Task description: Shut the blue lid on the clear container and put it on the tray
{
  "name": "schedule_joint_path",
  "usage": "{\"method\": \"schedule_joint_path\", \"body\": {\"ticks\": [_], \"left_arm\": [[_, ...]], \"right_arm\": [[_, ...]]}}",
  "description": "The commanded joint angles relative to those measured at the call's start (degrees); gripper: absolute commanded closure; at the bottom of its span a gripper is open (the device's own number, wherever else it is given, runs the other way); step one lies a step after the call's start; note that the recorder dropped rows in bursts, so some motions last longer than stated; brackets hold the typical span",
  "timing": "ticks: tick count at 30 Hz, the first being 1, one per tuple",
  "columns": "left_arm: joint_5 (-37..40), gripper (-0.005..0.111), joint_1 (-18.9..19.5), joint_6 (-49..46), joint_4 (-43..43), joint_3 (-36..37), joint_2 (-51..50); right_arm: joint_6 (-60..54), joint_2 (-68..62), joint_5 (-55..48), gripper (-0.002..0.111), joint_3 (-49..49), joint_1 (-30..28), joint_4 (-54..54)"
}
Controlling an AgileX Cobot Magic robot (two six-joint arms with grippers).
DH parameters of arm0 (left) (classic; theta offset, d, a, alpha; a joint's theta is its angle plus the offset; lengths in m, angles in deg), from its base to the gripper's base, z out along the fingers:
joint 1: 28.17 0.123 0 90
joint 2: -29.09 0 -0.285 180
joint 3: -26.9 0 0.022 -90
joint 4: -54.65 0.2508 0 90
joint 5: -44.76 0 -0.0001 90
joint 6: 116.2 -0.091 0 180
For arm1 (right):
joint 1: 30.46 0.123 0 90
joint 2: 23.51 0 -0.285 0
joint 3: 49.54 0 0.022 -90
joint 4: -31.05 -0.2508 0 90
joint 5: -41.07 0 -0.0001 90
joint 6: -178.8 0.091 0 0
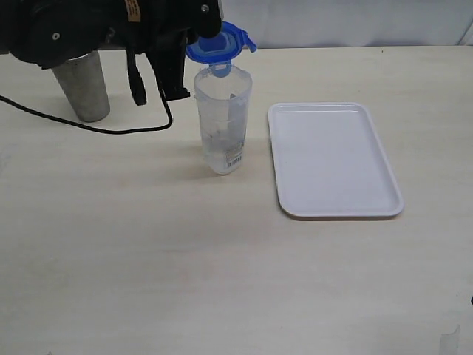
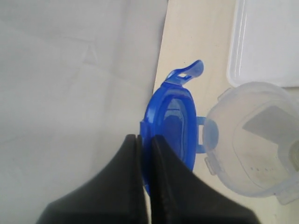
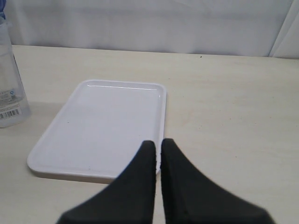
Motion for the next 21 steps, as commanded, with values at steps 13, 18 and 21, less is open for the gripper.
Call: {"method": "schedule_joint_path", "body": {"ticks": [13, 18, 21], "left_arm": [[0.6, 0.107, -0.2, 0.2, 0.0, 2.1, 1.8], [0.4, 0.107, -1.0, -0.1, 0.3, 2.1, 2.1], [-0.8, 0.107, -2.3, -1.2, 0.3, 2.1, 2.7]], "right_arm": [[0.0, 0.3, 0.0, 0.104, -0.1, 0.2, 0.1], [0.0, 0.3, 0.0, 0.104, -0.1, 0.2, 0.1], [0.0, 0.3, 0.0, 0.104, -0.1, 0.2, 0.1]]}}
